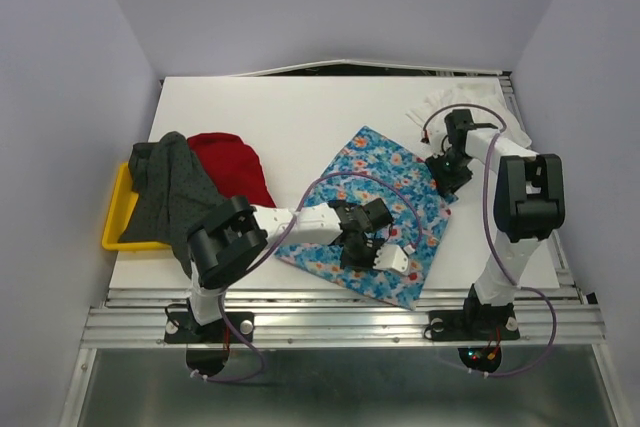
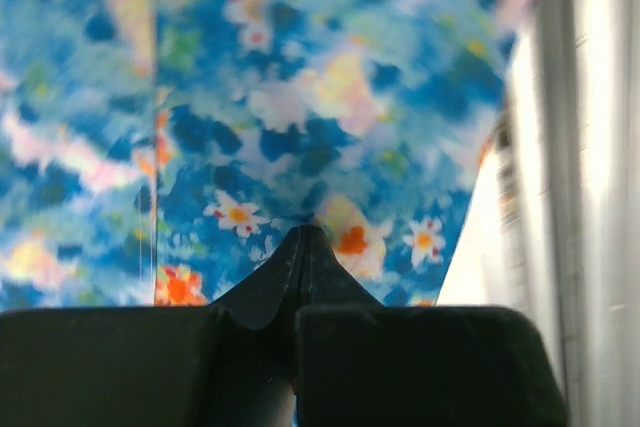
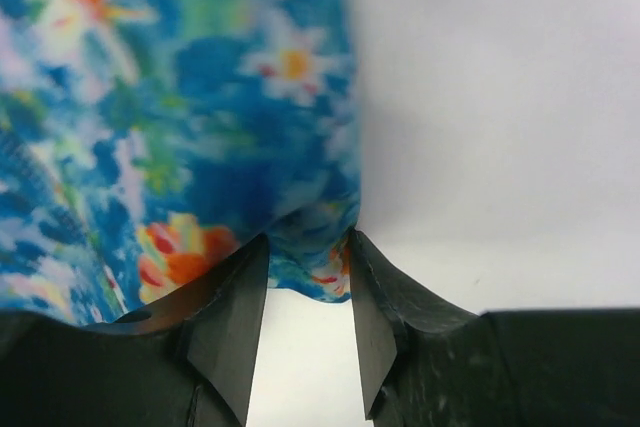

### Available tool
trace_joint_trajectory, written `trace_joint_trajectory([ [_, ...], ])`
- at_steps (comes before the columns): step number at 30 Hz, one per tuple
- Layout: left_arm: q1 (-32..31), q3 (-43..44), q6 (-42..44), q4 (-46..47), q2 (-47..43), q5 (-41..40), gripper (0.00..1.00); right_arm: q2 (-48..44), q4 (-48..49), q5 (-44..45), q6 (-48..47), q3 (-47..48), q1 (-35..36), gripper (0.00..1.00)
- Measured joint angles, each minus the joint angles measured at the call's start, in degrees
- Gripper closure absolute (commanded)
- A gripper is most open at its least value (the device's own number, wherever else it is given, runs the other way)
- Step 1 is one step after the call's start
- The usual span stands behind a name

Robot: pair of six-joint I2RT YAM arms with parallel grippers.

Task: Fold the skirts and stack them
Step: Flatten the skirt out

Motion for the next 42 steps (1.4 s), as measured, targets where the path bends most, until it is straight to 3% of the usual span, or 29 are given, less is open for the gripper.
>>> trace_joint_trajectory([
  [6,-4.13,2.91,-5.81,-1.86,2.51,10.60,0.76,2.86,2.14,-2.58,-1.03,4.42,0.74,0.57],
  [12,-2.29,3.06,-10.80,-3.37,-0.33,19.15,0.74,2.84,4.07,-4.76,-3.28,4.39,4.74,0.57],
  [16,8.15,8.74,-12.72,-6.14,-3.76,28.22,0.75,2.84,6.27,-6.78,-4.79,4.39,7.85,0.70],
  [22,32.06,25.73,-14.19,-7.87,-0.81,34.73,0.71,3.61,8.90,-7.82,-6.05,5.05,9.40,0.73],
  [26,41.97,35.08,-16.41,-6.78,5.22,29.11,0.66,4.66,10.47,-5.86,-8.39,7.13,9.40,0.83],
  [30,42.40,48.28,-15.56,-8.85,16.15,21.33,0.63,5.18,12.37,-2.62,-11.21,10.21,9.40,0.99],
  [32,41.75,55.06,-14.16,-9.38,22.88,17.44,0.63,5.46,13.09,-1.84,-12.17,11.47,9.40,0.99],
  [42,40.96,55.78,-7.45,-6.64,31.67,4.46,0.59,5.95,14.53,-1.81,-15.26,13.09,9.40,0.99],
])
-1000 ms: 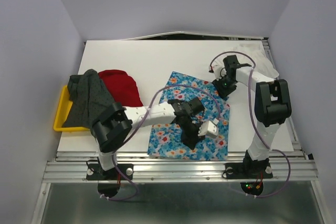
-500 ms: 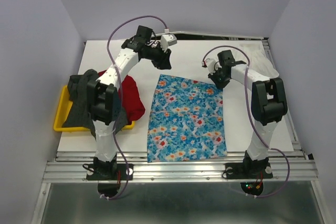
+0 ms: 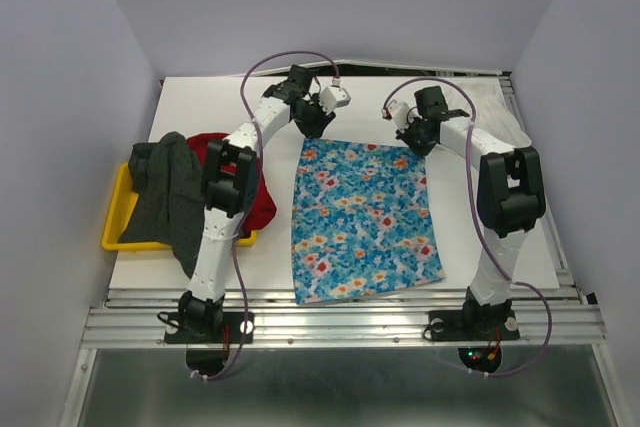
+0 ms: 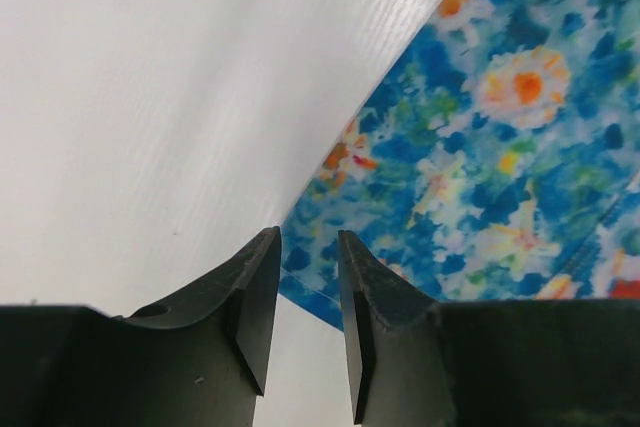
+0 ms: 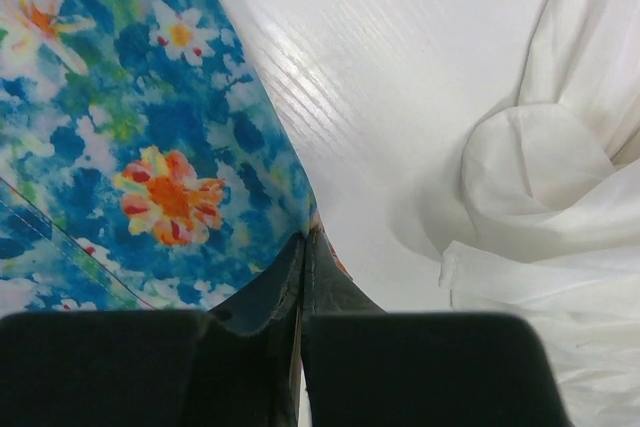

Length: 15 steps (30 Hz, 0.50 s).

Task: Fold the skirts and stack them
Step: Flatten the skirt out, then fold the skirt

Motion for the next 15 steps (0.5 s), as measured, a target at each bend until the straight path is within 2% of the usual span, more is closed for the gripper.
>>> trace_joint_trajectory([
  [15,0.13,1.33,3.74,1.73,5.07,-2.82,0.59,-1.44,-0.26,-2.56,-1.92,-0.20,0.00,0.99],
])
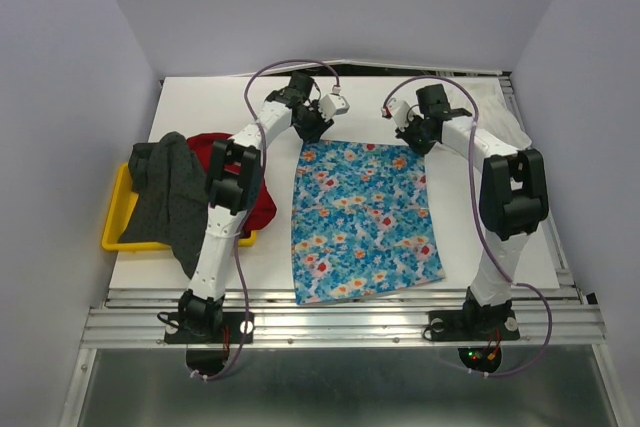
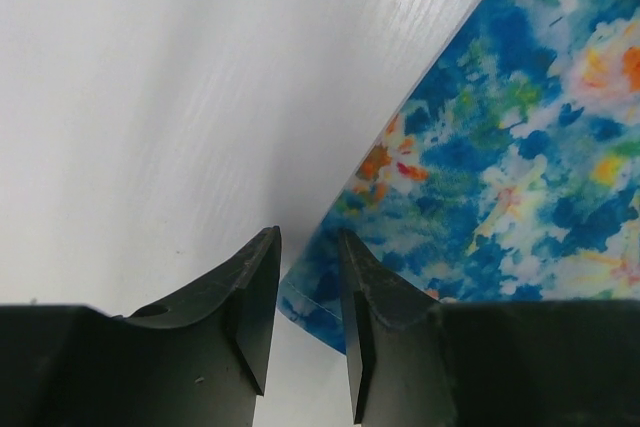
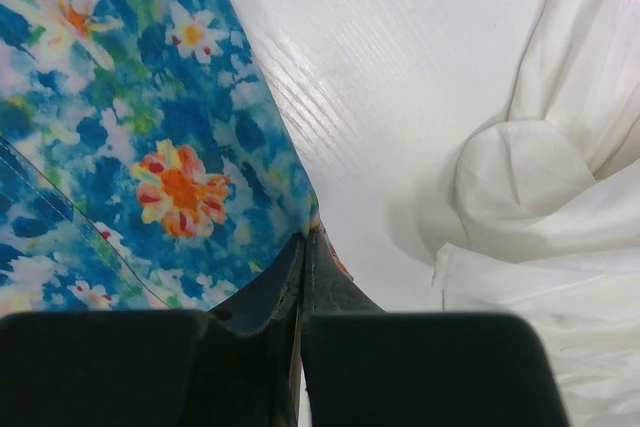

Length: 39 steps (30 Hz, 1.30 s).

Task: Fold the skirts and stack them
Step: Fold the skirt

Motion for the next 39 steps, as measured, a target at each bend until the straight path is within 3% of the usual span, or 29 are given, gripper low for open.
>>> trace_joint_trajectory([
  [5,0.07,0.48,1.03,-0.74,0.44,0.57,0.63,-0.28,-0.04,-0.22,-0.39,0.00,0.00,0.99],
  [7,0.37,0.48,1.53,-1.07,0.46,1.20,0.71,-0.28,-0.13,-0.20,-0.63,0.00,0.00,0.99],
  [9,0.44,0.48,1.99,-1.57,0.46,1.88,0.90,-0.28,-0.13,-0.20,-0.83,0.00,0.00,0.99],
  [12,0.61,0.48,2.86,-2.54,0.46,2.75,1.00,-0.28,-0.13,-0.20,-0.85,0.00,0.00,0.99],
  [22,1.75,5.70,4.26,-8.35,2.34,3.67,1.00,-0.28,1.03,0.76,-0.09,0.00,0.00,0.99],
  [27,3.69,6.82,2.99,-6.91,1.44,3.76,1.00,-0.04,2.32,1.36,0.98,1.42,0.09,0.99],
  [35,4.15,2.62,3.45,-3.72,-10.84,1.55,1.00,0.02,4.13,2.62,1.09,8.68,0.26,0.99],
  [39,3.96,-4.66,4.22,-2.25,-20.44,1.49,1.00,-1.64,5.84,1.62,0.13,7.50,0.28,0.99],
])
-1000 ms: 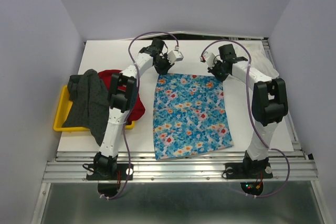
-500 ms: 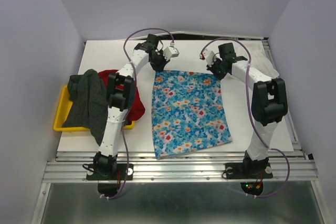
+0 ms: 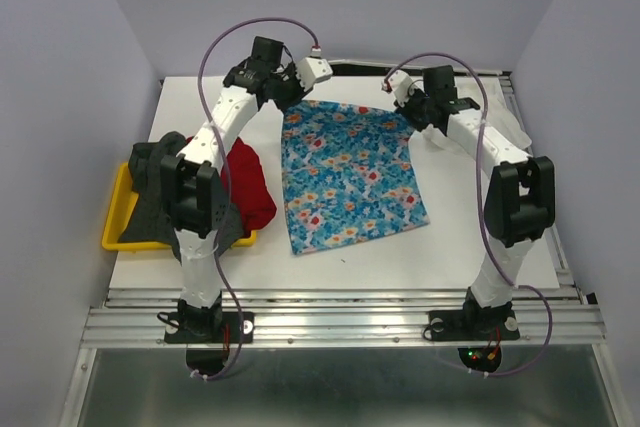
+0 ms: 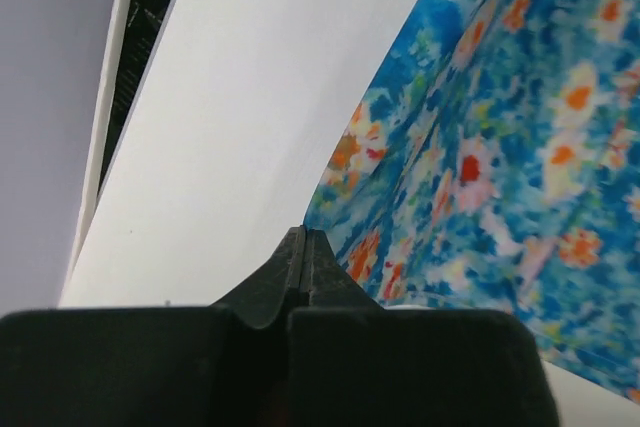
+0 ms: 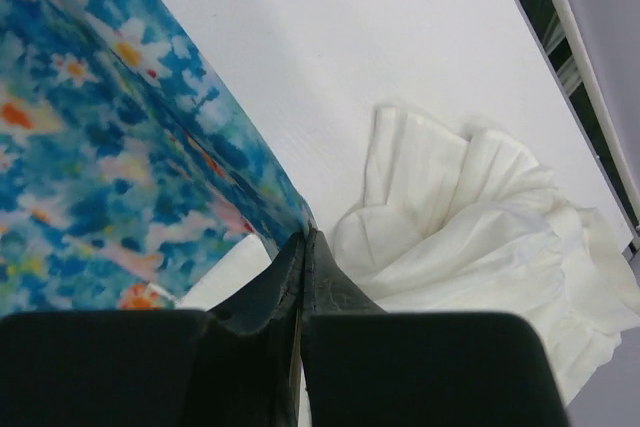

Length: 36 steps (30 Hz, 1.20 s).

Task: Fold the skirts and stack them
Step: Fold the skirt

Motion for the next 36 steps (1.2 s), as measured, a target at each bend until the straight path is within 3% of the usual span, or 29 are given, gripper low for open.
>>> trace_joint_trajectory([
  [12,-10.60,-40.68,-0.20,2.47,-26.67,-2.23,1.00,-21.75,2.89,-5.31,-7.89,-27.80,0.00,0.99],
  [18,-15.54,-51.23,-3.69,4.57,-32.61,-2.73,1.00,-28.92,4.46,-6.93,-11.19,-40.72,-0.02,0.99],
  [24,-16.85,-57.66,-8.70,8.90,-31.67,-2.14,1.00,-26.32,8.72,-7.85,-11.26,-49.27,0.11,0.99],
  [30,-16.79,-58.31,-11.65,10.97,-27.34,-2.58,1.00,-21.64,12.35,-7.61,-9.35,-47.47,0.11,0.99],
  [36,-15.37,-54.71,-11.87,8.81,-27.08,-4.13,1.00,-21.03,9.64,-7.48,-7.04,-42.45,0.11,0.99],
])
